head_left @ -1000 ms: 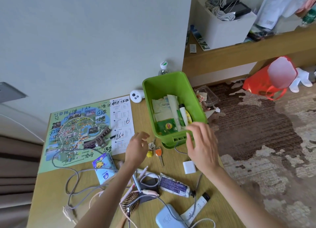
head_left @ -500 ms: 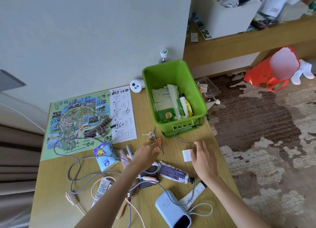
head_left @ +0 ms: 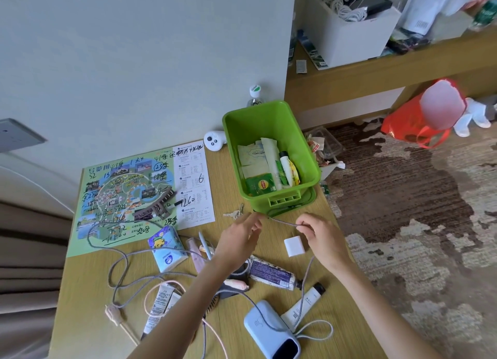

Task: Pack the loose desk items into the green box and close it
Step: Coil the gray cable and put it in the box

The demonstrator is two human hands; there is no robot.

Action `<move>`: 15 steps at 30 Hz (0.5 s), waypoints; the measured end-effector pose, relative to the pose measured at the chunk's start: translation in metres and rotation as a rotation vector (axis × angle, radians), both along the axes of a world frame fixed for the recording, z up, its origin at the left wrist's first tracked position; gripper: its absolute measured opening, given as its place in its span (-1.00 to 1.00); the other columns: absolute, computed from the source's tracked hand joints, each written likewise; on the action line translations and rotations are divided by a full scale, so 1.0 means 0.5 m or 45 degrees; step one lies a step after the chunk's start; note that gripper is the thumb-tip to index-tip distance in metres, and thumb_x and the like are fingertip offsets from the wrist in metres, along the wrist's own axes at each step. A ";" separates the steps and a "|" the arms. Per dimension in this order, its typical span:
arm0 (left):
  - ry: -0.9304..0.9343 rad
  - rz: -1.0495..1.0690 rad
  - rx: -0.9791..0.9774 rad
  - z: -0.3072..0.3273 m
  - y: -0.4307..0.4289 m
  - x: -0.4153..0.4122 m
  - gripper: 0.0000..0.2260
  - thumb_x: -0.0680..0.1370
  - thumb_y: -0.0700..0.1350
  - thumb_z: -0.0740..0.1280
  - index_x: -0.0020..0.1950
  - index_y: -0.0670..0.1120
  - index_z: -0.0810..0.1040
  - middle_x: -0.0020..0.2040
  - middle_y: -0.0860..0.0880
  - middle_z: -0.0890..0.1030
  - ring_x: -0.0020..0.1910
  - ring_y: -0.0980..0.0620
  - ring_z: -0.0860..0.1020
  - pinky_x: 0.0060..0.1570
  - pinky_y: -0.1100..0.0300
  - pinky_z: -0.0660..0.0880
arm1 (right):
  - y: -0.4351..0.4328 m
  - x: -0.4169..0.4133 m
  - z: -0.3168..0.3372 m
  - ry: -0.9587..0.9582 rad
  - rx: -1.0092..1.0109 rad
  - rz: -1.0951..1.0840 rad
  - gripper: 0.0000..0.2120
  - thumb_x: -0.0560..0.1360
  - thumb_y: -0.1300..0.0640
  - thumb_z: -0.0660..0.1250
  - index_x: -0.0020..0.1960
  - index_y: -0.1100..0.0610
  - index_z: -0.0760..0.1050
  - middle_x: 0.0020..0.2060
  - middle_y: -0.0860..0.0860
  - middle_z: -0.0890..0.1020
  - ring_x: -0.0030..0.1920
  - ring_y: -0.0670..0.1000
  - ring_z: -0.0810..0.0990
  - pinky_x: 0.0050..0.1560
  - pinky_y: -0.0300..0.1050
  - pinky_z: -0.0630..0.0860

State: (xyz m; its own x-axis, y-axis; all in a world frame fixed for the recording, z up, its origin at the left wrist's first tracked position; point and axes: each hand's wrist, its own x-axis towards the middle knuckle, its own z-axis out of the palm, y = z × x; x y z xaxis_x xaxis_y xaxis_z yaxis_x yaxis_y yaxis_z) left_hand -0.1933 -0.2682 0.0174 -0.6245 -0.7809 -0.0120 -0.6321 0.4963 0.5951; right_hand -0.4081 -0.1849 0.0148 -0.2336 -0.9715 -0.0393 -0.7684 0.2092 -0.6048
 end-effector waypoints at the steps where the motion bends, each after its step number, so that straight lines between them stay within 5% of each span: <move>1: 0.040 0.008 -0.006 0.011 0.004 -0.003 -0.73 0.60 -0.19 0.29 0.30 0.00 0.46 -0.01 0.08 0.60 -0.11 0.16 0.58 -0.17 0.10 0.62 | 0.005 0.000 0.016 -0.060 -0.038 0.014 -0.97 0.53 0.19 0.37 -0.05 0.09 0.57 -0.17 -0.11 0.65 -0.18 -0.05 0.60 -0.27 0.00 0.55; 5: 0.139 0.013 -0.030 0.060 0.020 -0.003 -0.74 0.60 -0.01 0.31 0.29 0.04 0.48 -0.11 0.10 0.57 -0.23 0.17 0.55 -0.22 0.08 0.60 | 0.014 0.010 0.084 -0.265 -0.144 0.081 -0.92 0.55 0.21 0.34 -0.04 0.10 0.61 -0.27 -0.12 0.65 -0.29 -0.12 0.62 -0.28 0.02 0.58; 10: 0.295 0.083 -0.058 0.146 0.027 0.033 -0.67 0.59 0.13 0.22 0.02 -0.10 0.60 -0.13 0.00 0.52 -0.26 0.00 0.55 -0.24 -0.05 0.53 | 0.015 0.046 0.179 -0.641 -0.174 0.159 -0.88 0.58 0.27 0.27 -0.06 0.15 0.56 -0.33 0.03 0.64 -0.47 0.03 0.62 -0.41 -0.07 0.53; 15: 0.445 0.088 -0.187 0.249 0.040 0.099 -0.64 0.56 0.13 0.24 -0.09 -0.13 0.64 -0.18 -0.06 0.46 -0.25 0.00 0.47 -0.27 0.02 0.48 | 0.029 0.095 0.258 -0.884 -0.193 0.208 -0.91 0.60 0.19 0.27 -0.02 0.16 0.54 -0.31 0.10 0.66 -0.61 0.05 0.46 -0.53 -0.14 0.41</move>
State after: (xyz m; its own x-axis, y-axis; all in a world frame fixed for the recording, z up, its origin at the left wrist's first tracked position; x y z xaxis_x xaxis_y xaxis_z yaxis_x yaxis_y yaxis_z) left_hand -0.1437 -0.2484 0.1418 -0.5165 -0.7991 0.3078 -0.4386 0.5556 0.7064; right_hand -0.3608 -0.1702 0.1439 -0.0552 -0.9984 0.0124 -0.2112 -0.0005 -0.9774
